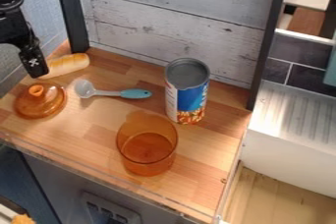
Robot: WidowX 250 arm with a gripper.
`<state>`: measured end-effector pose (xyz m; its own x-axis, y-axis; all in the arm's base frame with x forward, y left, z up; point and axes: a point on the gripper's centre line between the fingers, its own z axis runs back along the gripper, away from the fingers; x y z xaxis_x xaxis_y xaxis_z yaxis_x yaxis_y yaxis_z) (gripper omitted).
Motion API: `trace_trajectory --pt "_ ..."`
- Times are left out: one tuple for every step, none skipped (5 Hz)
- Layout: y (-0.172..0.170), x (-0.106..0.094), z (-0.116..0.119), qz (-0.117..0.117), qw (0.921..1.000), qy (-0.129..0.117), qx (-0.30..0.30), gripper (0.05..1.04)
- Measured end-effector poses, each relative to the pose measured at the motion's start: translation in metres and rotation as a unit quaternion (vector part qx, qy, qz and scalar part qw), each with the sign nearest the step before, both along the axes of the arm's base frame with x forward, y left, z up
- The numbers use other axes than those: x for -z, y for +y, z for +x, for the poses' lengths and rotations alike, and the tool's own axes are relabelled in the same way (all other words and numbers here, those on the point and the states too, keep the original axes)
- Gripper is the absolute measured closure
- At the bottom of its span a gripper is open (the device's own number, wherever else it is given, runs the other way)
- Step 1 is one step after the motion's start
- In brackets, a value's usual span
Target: Move the blue spoon to the bottom side of the table
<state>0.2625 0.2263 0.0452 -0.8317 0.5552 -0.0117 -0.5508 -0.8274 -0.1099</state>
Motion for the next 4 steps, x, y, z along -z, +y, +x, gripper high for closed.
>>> trace_trajectory --pt "-0.002 0.010 -0.001 -0.010 0.9999 0.011 -0.002 0.084" --pt "-0.027 0.016 0.016 -0.014 0.9987 0.031 0.037 0.084" --pt "-0.052 0.016 0.031 -0.014 0.9958 0.039 0.081 0.084" --pt "-0.064 0.018 0.038 -0.017 0.9932 0.038 0.109 0.084"
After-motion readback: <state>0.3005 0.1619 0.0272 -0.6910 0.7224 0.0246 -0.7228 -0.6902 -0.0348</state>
